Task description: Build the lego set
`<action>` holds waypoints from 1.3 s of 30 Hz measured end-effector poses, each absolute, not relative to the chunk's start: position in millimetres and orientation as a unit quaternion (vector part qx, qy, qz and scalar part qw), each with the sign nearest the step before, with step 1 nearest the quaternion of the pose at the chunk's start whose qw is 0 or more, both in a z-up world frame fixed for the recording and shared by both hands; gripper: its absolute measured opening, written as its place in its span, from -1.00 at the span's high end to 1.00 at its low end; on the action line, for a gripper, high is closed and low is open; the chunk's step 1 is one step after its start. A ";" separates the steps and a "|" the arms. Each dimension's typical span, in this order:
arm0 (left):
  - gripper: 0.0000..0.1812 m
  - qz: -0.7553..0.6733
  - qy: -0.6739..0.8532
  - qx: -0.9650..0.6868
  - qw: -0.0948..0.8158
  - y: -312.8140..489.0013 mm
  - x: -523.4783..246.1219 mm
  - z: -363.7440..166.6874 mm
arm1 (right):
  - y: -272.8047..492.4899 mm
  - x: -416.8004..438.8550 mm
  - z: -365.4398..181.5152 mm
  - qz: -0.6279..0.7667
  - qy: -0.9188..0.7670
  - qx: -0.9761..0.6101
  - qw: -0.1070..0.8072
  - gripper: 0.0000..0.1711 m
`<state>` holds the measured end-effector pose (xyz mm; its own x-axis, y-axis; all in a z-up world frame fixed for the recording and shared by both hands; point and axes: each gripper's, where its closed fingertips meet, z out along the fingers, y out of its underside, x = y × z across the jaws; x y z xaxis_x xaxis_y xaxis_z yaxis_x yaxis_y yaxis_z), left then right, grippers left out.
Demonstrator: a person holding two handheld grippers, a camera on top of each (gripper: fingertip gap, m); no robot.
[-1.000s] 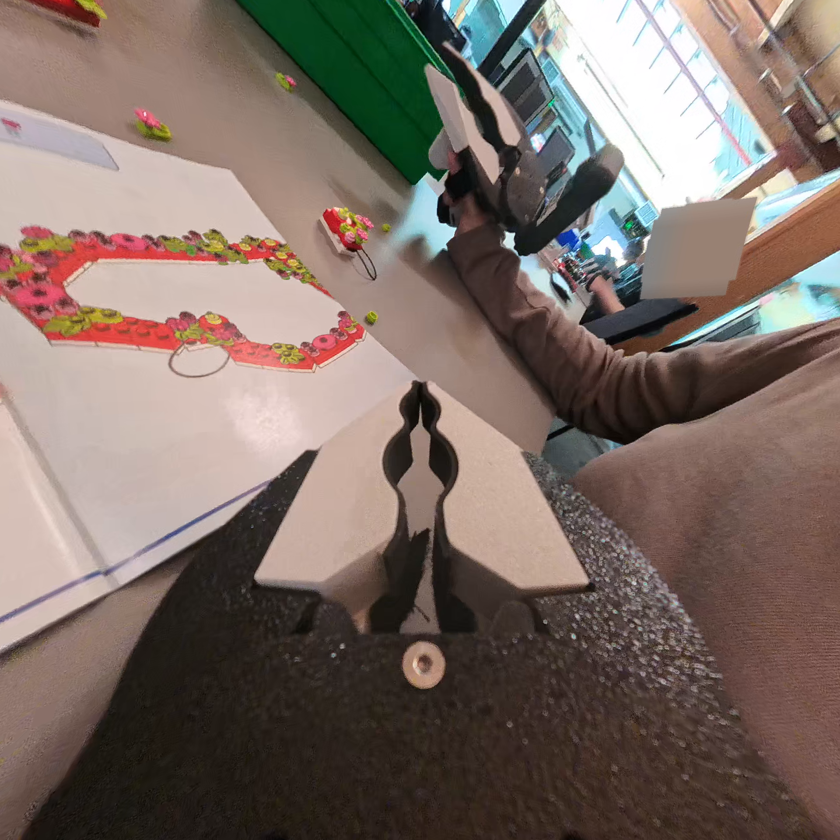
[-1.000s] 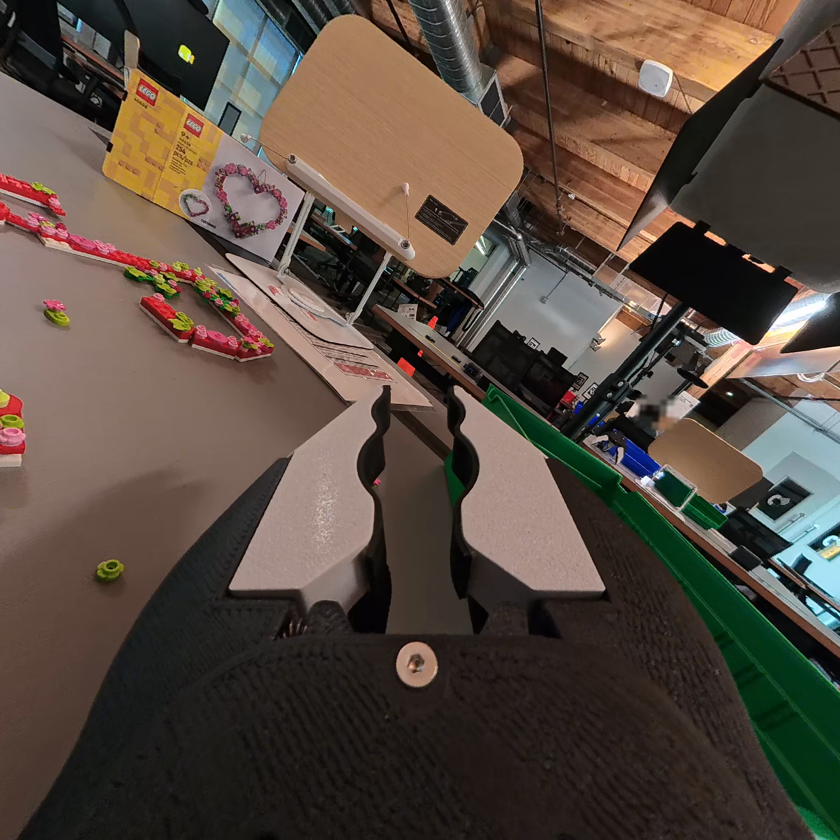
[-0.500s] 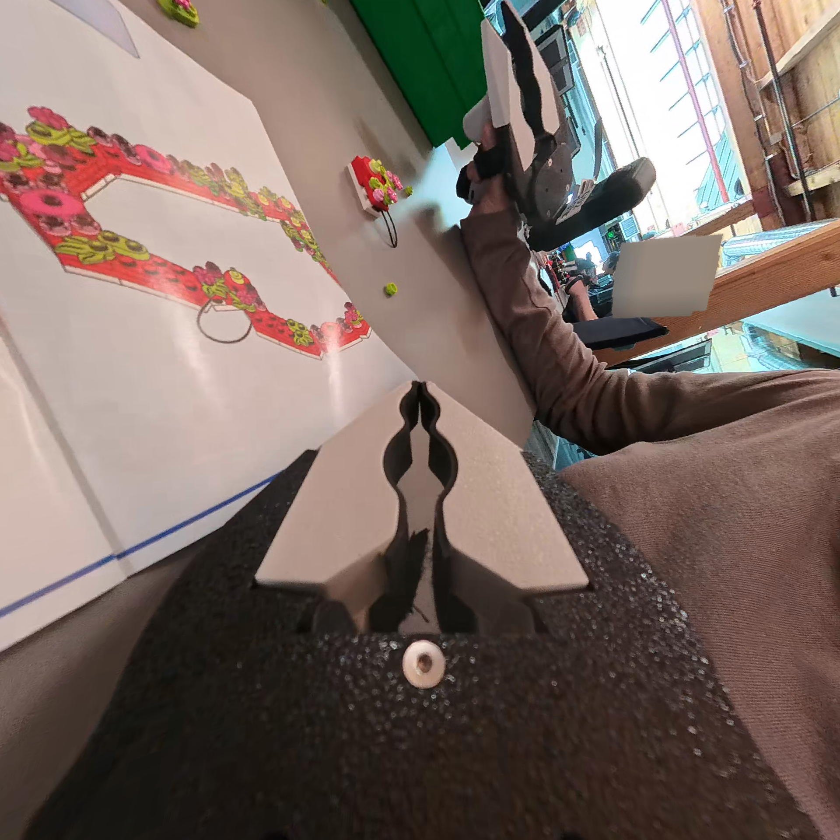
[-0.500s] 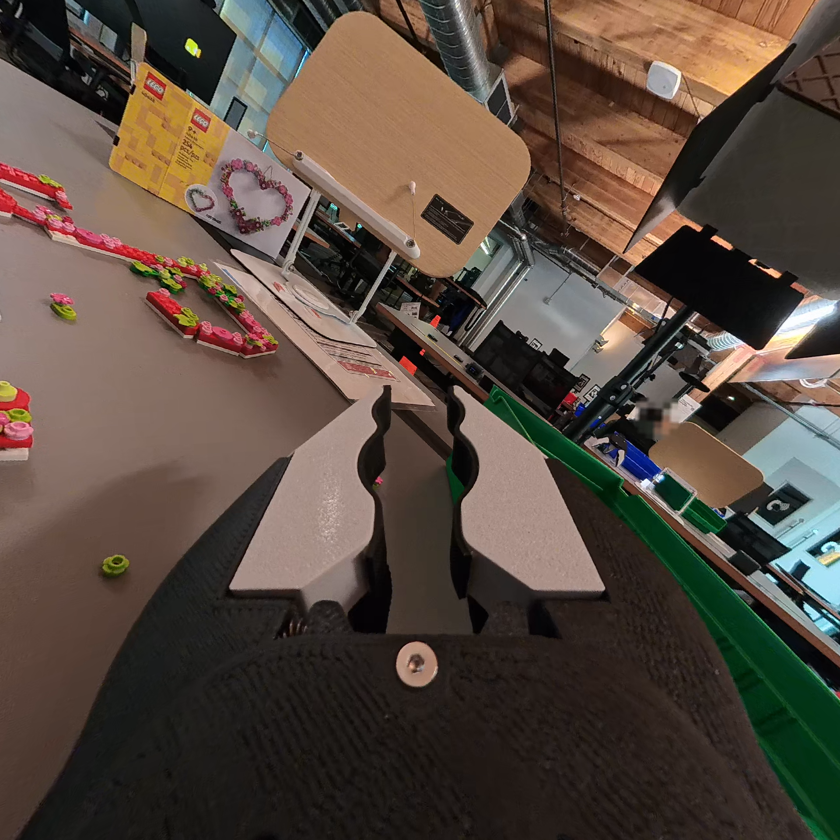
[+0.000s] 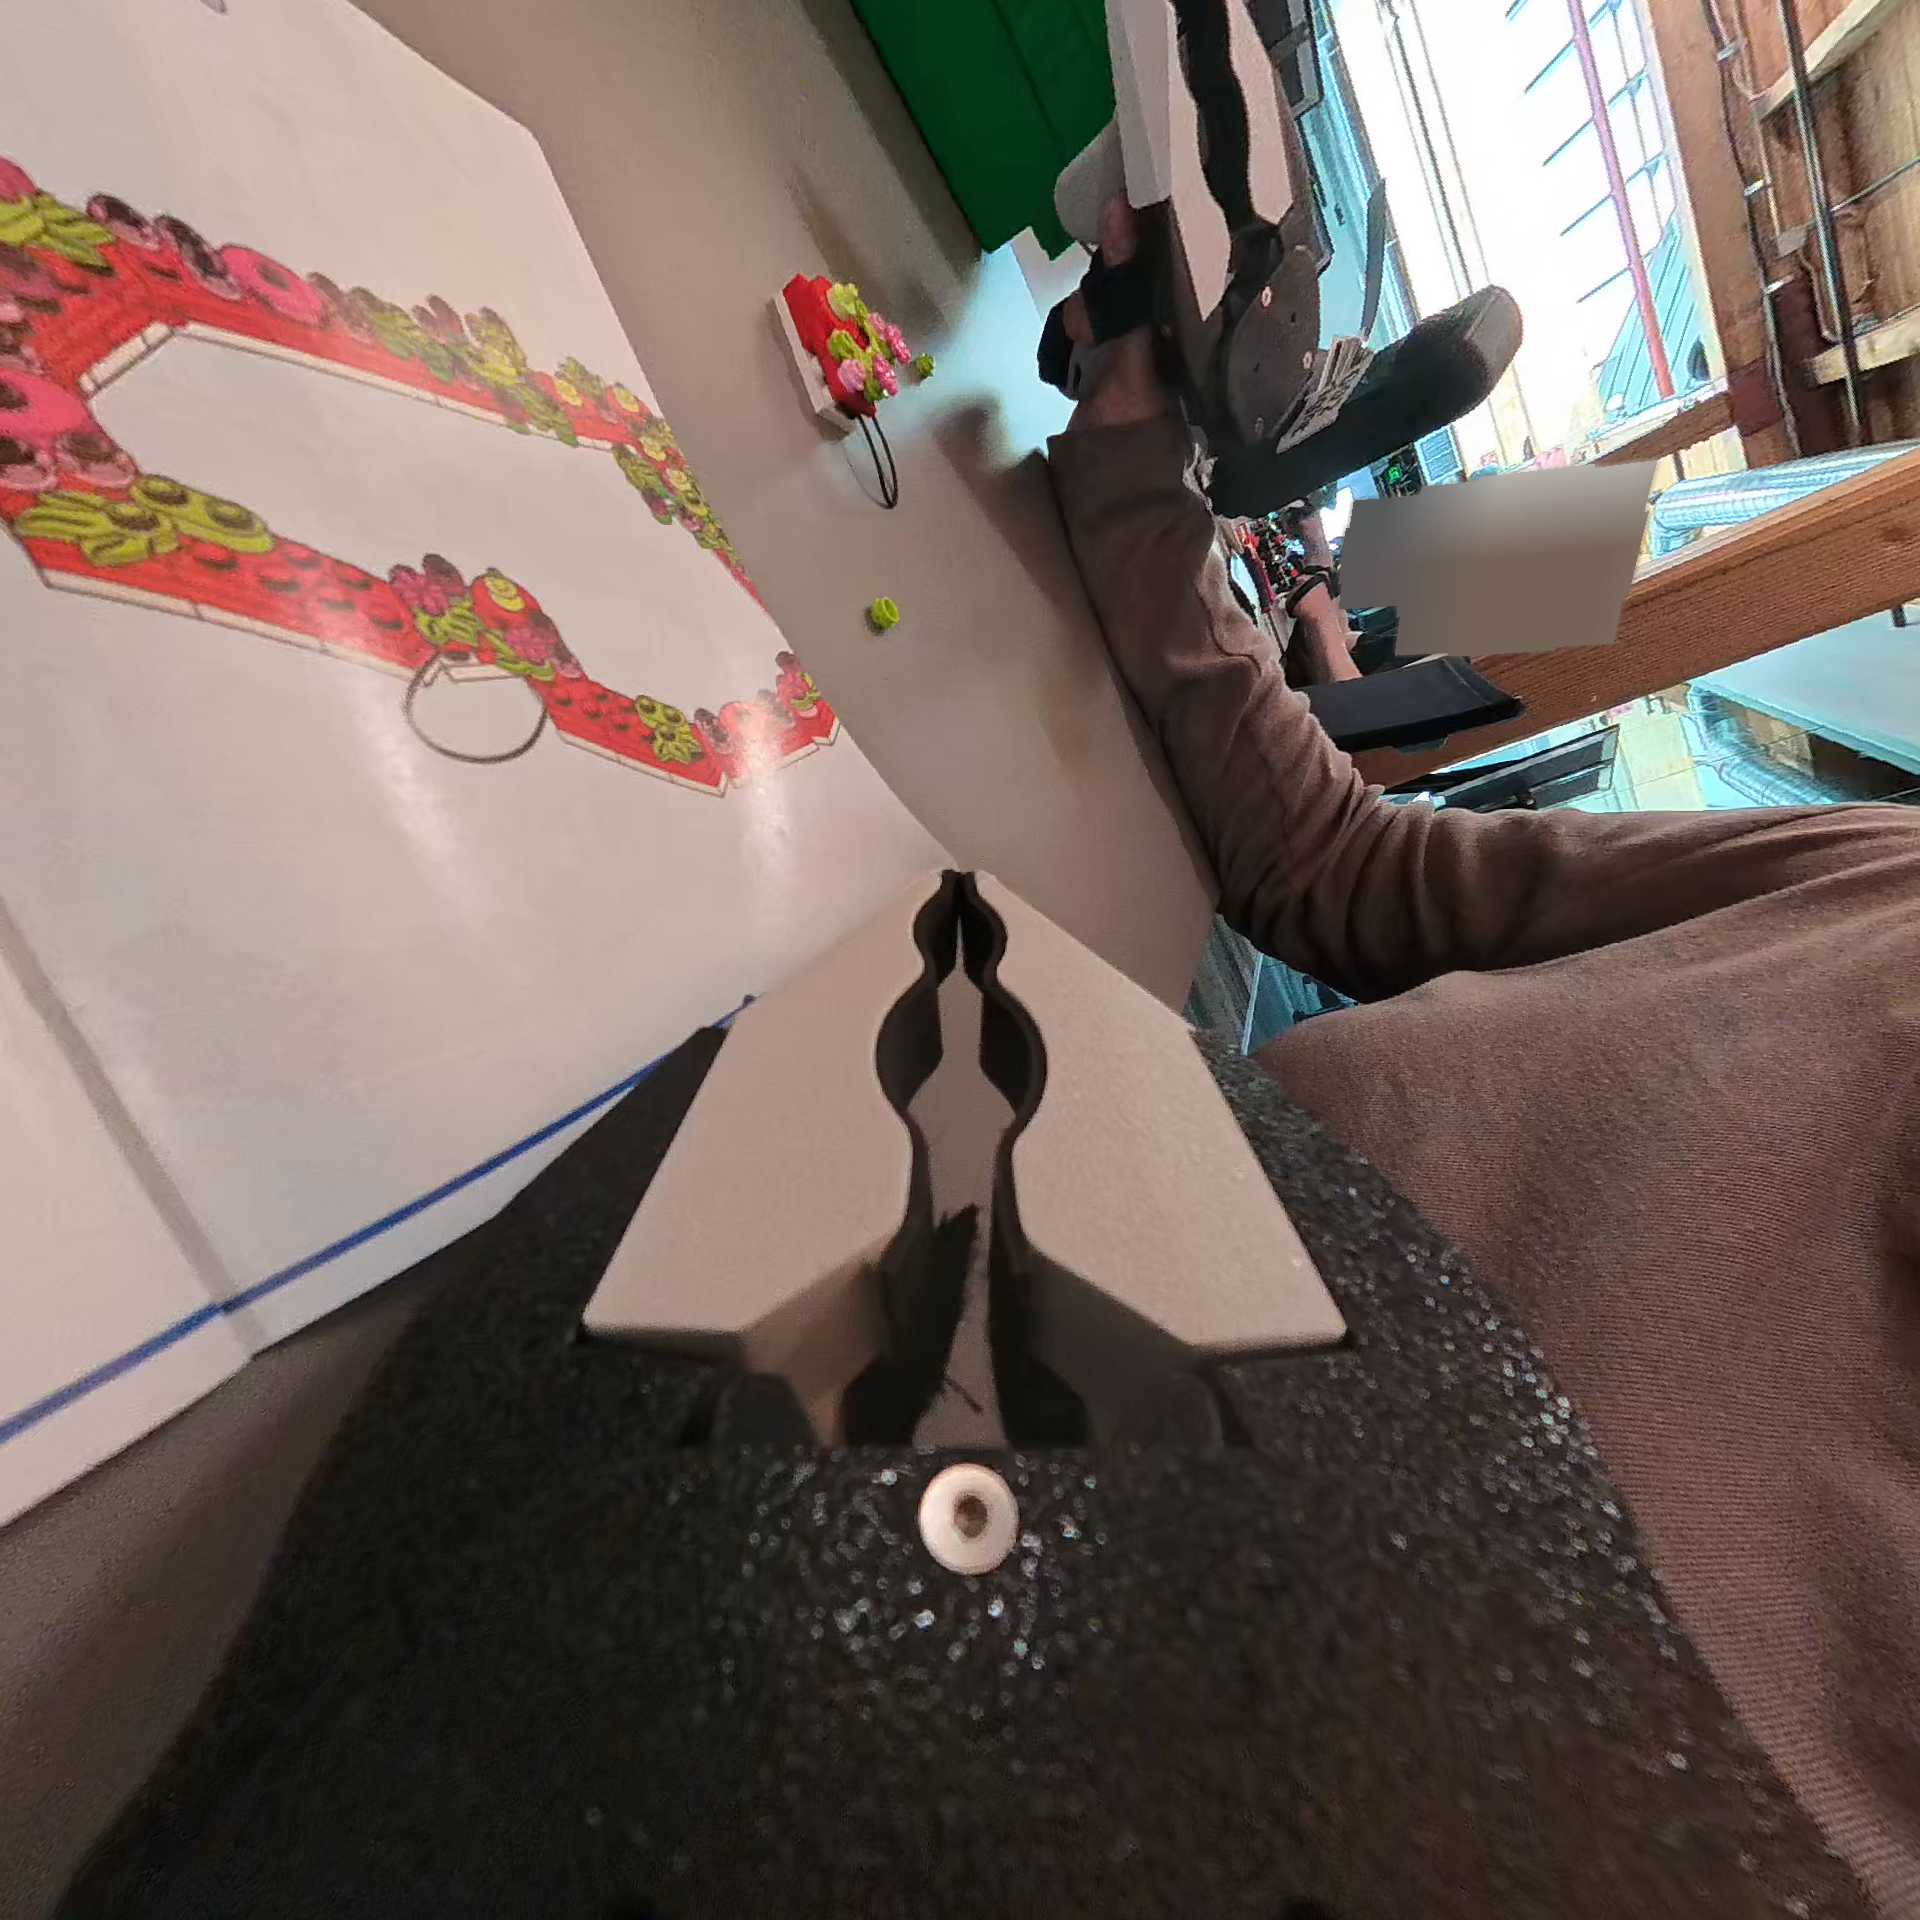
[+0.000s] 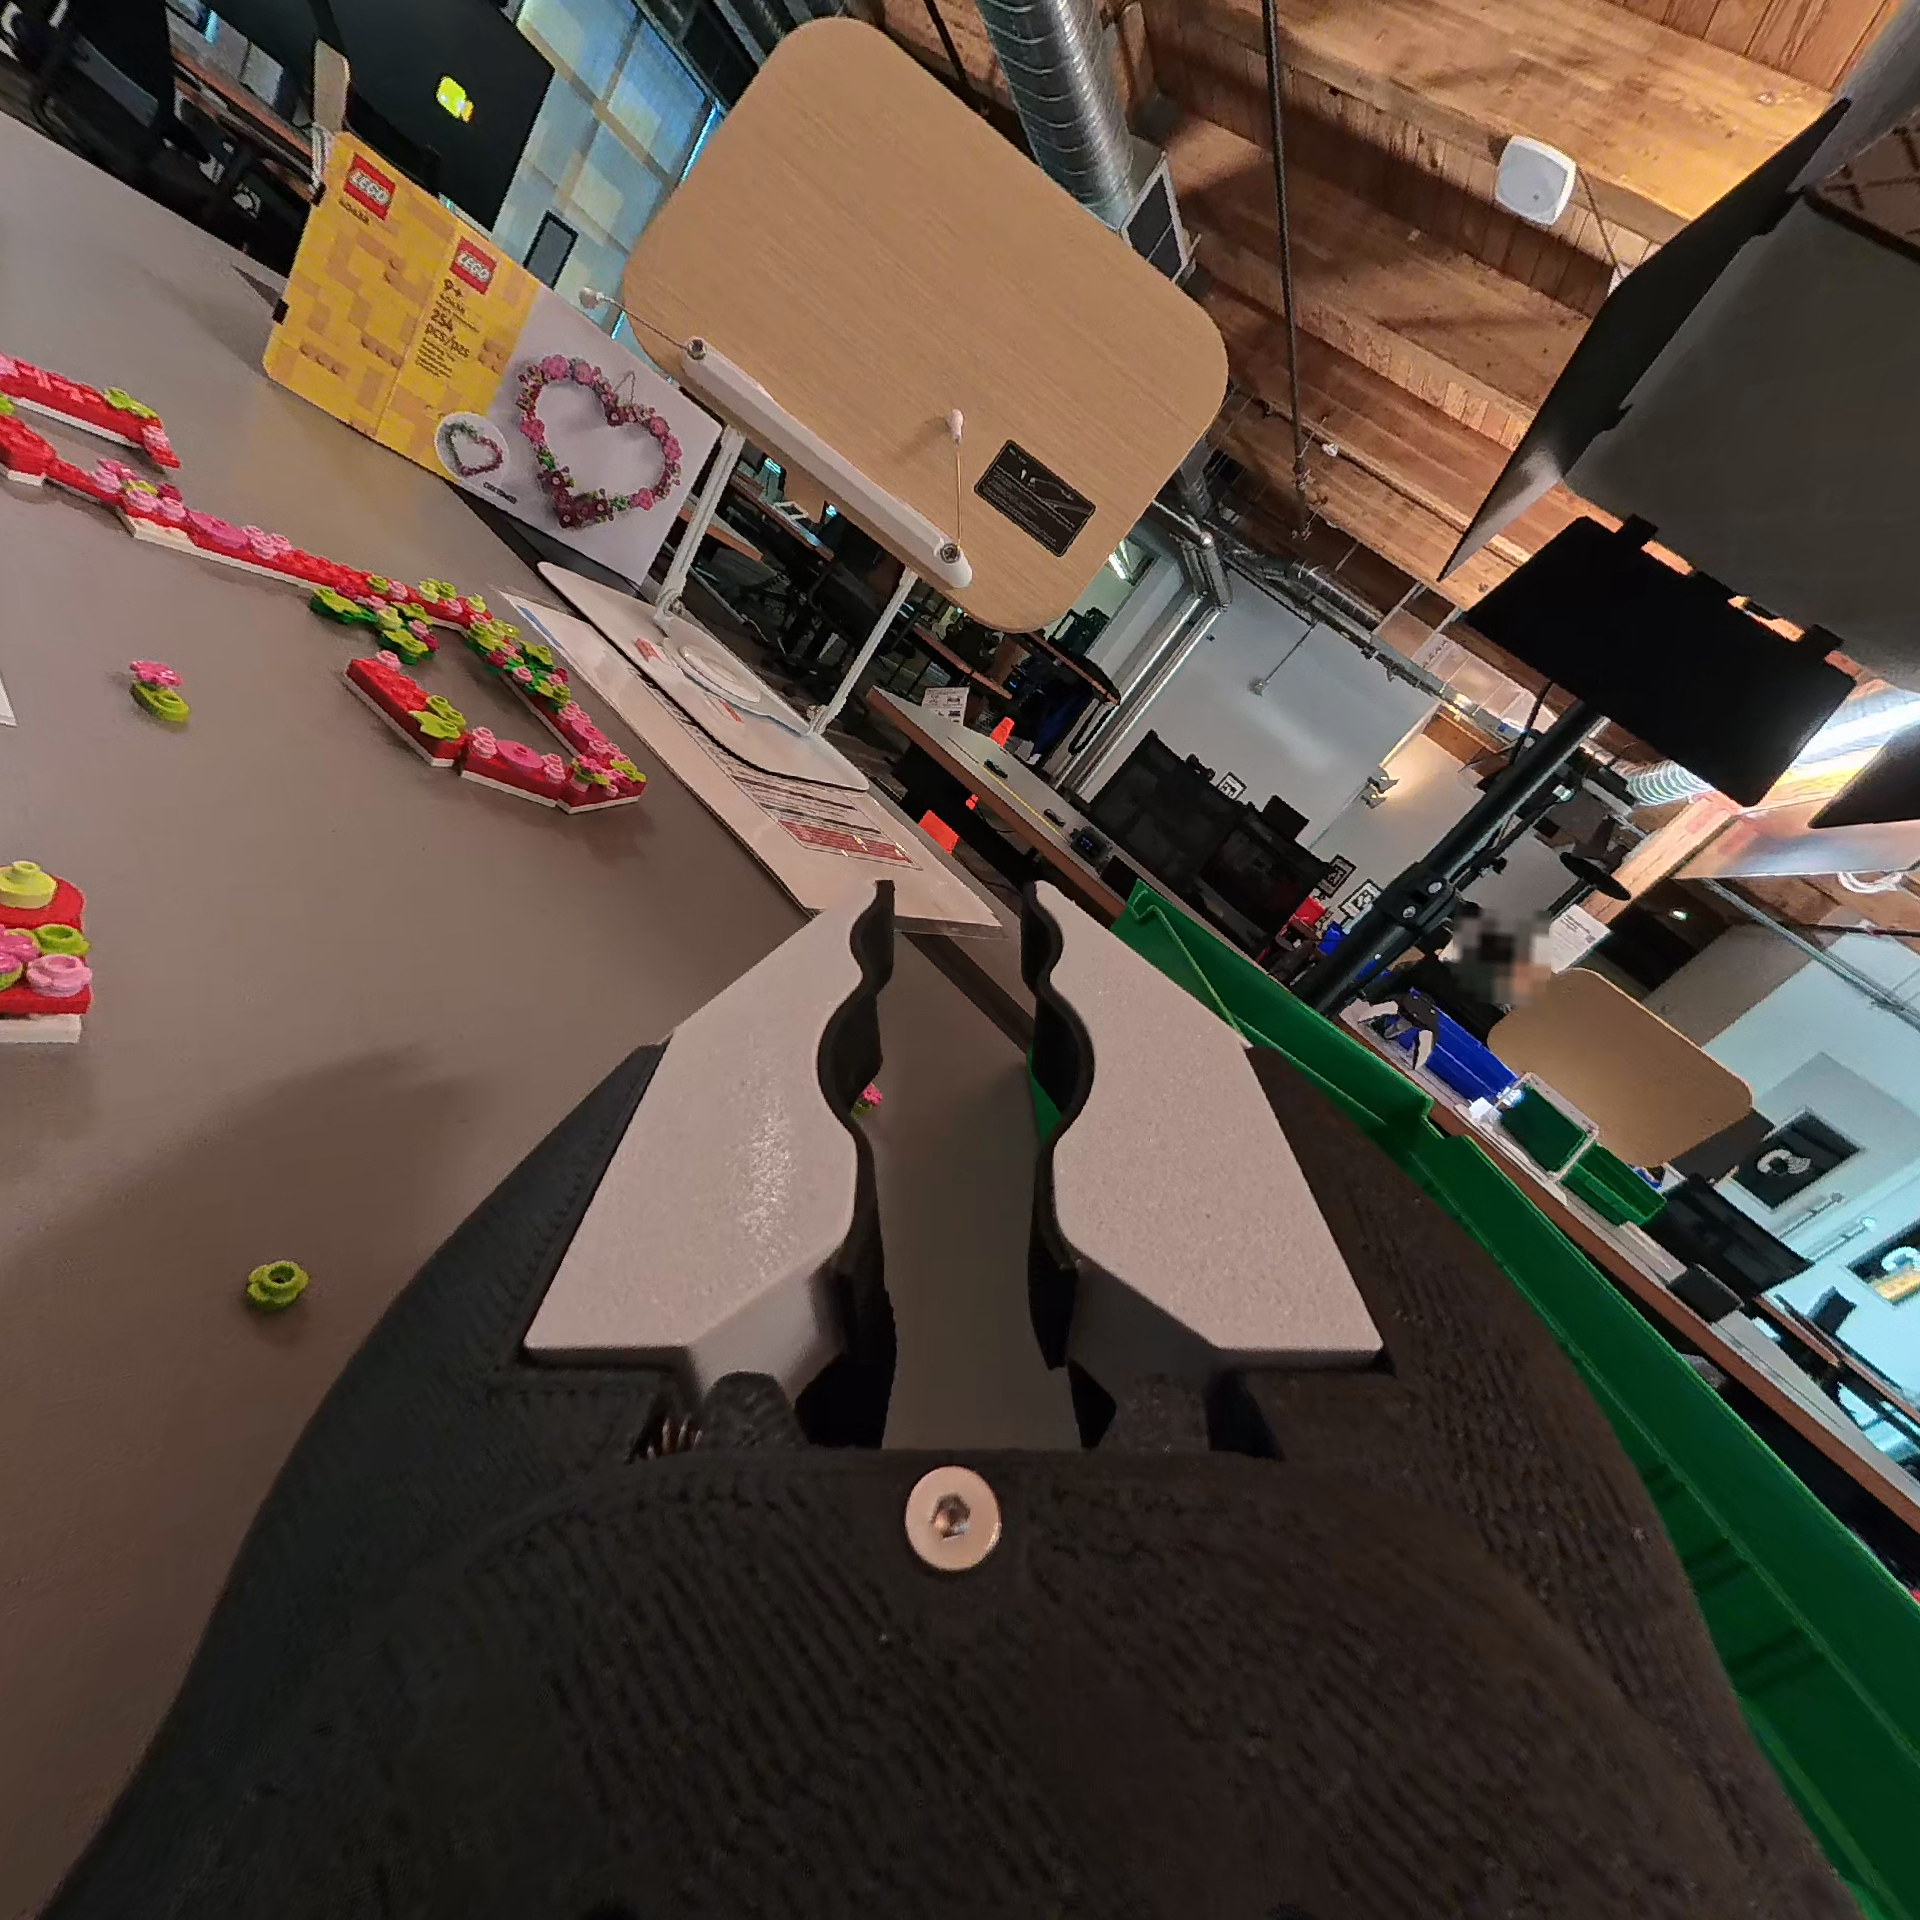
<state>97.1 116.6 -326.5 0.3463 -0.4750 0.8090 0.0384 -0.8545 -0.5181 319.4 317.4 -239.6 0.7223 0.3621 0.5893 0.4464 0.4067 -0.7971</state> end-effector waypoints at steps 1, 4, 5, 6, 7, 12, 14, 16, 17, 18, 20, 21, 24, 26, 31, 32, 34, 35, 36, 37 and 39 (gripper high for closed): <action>1.00 -0.555 0.139 -0.787 0.230 116.5 97.1 -326.7 | 317.6 319.3 -239.8 -0.028 -0.372 -0.544 0.751 0.74; 1.00 -0.556 0.141 -0.787 0.226 115.9 97.4 -327.0 | 317.6 319.0 -240.1 -0.028 -0.373 -0.545 0.751 0.74; 1.00 -0.557 0.141 -0.787 0.224 115.9 97.5 -327.1 | 317.5 318.8 -240.3 -0.028 -0.373 -0.545 0.750 0.74; 1.00 -0.558 0.141 -0.787 0.223 115.7 97.5 -327.1 | 317.5 318.7 -240.3 -0.028 -0.374 -0.545 0.750 0.74; 1.00 -0.559 0.141 -0.786 0.222 115.6 97.6 -326.8 | 317.5 318.4 -240.4 -0.028 -0.374 -0.545 0.750 0.74; 1.00 -0.565 0.149 -0.784 0.208 112.8 98.6 -326.9 | 317.6 317.9 -240.9 -0.028 -0.375 -0.545 0.749 0.74; 1.00 -0.564 0.152 -0.785 0.208 112.6 99.0 -327.1 | 317.8 317.9 -241.1 -0.028 -0.376 -0.546 0.749 0.74; 1.00 -0.564 0.152 -0.785 0.207 112.6 99.1 -327.1 | 317.8 317.7 -241.3 -0.028 -0.376 -0.546 0.748 0.74; 1.00 -0.564 0.153 -0.784 0.208 112.5 99.2 -326.9 | 318.0 317.6 -241.5 -0.028 -0.376 -0.546 0.748 0.74; 1.00 -0.564 0.154 -0.784 0.208 112.3 99.4 -326.8 | 318.1 317.6 -241.6 -0.028 -0.376 -0.546 0.748 0.74; 1.00 -0.564 0.156 -0.784 0.209 112.0 99.8 -326.5 | 318.2 317.5 -241.8 -0.028 -0.377 -0.547 0.747 0.74; 1.00 -0.564 0.159 -0.782 0.210 111.1 100.1 -326.1 | 318.4 317.4 -241.9 -0.028 -0.377 -0.547 0.747 0.74; 1.00 -0.566 0.160 -0.781 0.211 110.7 100.2 -325.2 | 318.3 317.2 -242.0 -0.028 -0.377 -0.547 0.747 0.74; 1.00 -0.566 0.160 -0.780 0.212 110.7 100.3 -324.9 | 318.5 317.0 -242.4 -0.028 -0.378 -0.547 0.746 0.74; 1.00 -0.567 0.160 -0.780 0.213 110.7 100.3 -324.5 | 318.5 316.5 -242.8 -0.028 -0.380 -0.548 0.745 0.74; 1.00 -0.566 0.160 -0.780 0.213 110.8 100.3 -324.8 | 318.4 316.4 -242.8 -0.029 -0.380 -0.548 0.745 0.74; 1.00 -0.563 0.161 -0.782 0.213 110.7 100.5 -325.5 | 318.5 316.4 -242.8 -0.028 -0.380 -0.548 0.745 0.74; 1.00 -0.560 0.162 -0.785 0.212 110.8 100.3 -326.6 | 318.5 316.4 -242.9 -0.028 -0.380 -0.548 0.745 0.74; 1.00 -0.557 0.163 -0.786 0.212 110.7 100.4 -327.1 | 318.4 316.4 -242.8 -0.028 -0.380 -0.547 0.745 0.74; 1.00 -0.556 0.163 -0.787 0.213 110.9 100.2 -327.4 | 318.4 316.2 -242.9 -0.028 -0.380 -0.547 0.745 0.74; 1.00 -0.554 0.160 -0.786 0.222 112.6 98.9 -326.2 | 318.9 316.7 -243.1 -0.029 -0.379 -0.548 0.745 0.74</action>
